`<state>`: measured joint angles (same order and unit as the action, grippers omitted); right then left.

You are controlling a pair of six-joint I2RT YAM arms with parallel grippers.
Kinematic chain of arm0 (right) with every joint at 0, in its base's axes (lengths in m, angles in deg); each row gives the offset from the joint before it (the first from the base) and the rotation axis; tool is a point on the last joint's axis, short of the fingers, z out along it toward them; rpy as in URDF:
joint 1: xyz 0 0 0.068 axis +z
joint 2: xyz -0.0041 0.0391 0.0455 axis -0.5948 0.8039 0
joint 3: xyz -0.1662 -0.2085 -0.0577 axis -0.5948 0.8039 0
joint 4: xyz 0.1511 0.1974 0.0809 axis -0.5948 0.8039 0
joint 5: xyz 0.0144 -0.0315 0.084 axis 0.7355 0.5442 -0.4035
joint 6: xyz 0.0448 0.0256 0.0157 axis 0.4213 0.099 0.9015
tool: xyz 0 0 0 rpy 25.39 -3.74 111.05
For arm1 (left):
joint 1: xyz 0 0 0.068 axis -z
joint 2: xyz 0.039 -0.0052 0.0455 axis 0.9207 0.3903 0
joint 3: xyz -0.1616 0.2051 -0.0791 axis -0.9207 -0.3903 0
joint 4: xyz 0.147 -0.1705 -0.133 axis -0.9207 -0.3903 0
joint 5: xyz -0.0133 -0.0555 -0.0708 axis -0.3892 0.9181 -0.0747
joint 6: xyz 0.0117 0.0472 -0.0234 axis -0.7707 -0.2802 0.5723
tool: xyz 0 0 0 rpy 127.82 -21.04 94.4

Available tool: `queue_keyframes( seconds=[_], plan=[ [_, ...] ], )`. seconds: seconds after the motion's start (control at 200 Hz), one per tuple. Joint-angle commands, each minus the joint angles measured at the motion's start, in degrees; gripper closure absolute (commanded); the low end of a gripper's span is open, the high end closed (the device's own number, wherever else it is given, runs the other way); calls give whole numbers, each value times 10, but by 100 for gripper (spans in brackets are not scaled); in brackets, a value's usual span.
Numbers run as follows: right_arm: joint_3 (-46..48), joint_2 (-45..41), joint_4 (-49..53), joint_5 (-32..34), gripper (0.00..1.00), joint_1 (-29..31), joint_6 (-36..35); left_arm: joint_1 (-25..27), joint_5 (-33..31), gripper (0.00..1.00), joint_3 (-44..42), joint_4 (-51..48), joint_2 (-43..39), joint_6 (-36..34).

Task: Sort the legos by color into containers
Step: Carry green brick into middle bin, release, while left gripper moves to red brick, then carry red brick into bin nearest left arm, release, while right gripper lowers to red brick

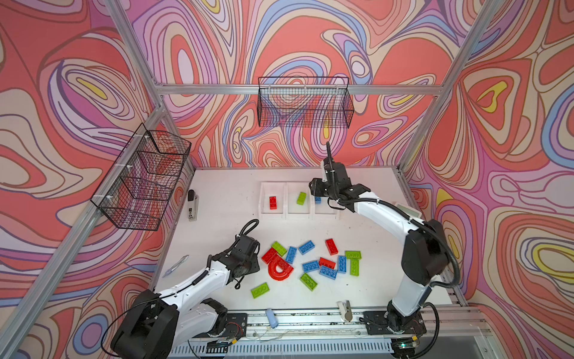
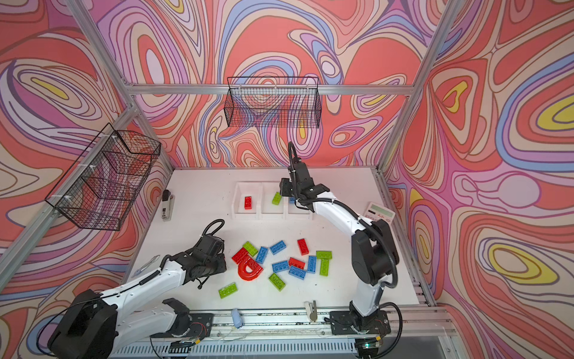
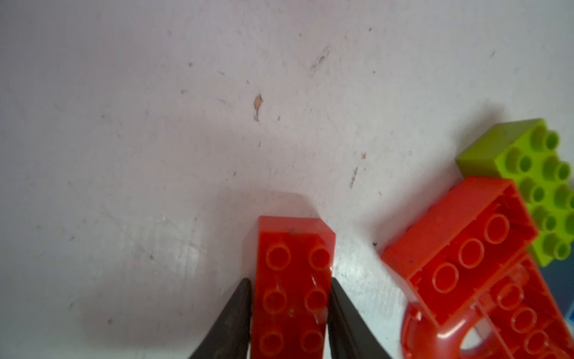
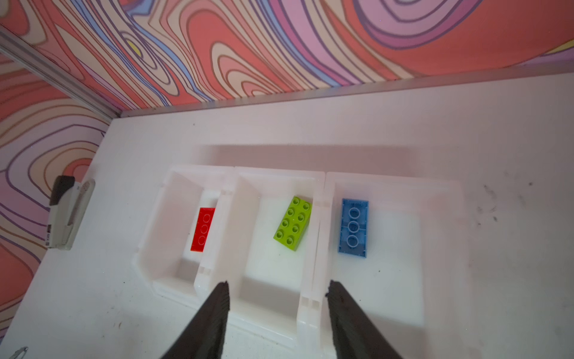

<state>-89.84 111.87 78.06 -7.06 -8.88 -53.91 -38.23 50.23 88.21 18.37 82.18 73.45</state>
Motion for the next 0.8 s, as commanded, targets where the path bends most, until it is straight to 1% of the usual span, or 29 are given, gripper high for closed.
queue_keyframes(
  seconds=[0.0, 0.16, 0.27, 0.29, 0.386, 0.471, 0.641, 0.716, 0.796],
  plan=[
    [54, -38, 3, 33, 46, -6, -1, 2, -3, 66, -8, 1, 22, 9],
    [103, -82, 33, 48, 48, -14, -4, 2, -9, 74, 7, -3, 33, -5],
    [142, -111, 44, 37, 49, -14, 3, 2, -22, 77, 39, -33, 23, -30],
    [151, -116, 45, 30, 49, -14, 3, 3, -27, 77, 64, -39, 20, -37],
    [200, -143, 58, 21, 50, -14, 9, 3, -54, 78, 115, -69, 9, -71],
    [246, -172, 64, 9, 50, -14, 23, 2, -71, 78, 169, -81, 19, -112],
    [313, -215, 87, -10, 49, -14, 39, 2, -86, 78, 279, -61, 89, -187],
    [337, -235, 96, -19, 48, -15, 46, -1, -85, 78, 322, -36, 138, -217],
    [355, -256, 111, -21, 46, -14, 49, -10, -70, 78, 368, -8, 196, -238]
  ],
)
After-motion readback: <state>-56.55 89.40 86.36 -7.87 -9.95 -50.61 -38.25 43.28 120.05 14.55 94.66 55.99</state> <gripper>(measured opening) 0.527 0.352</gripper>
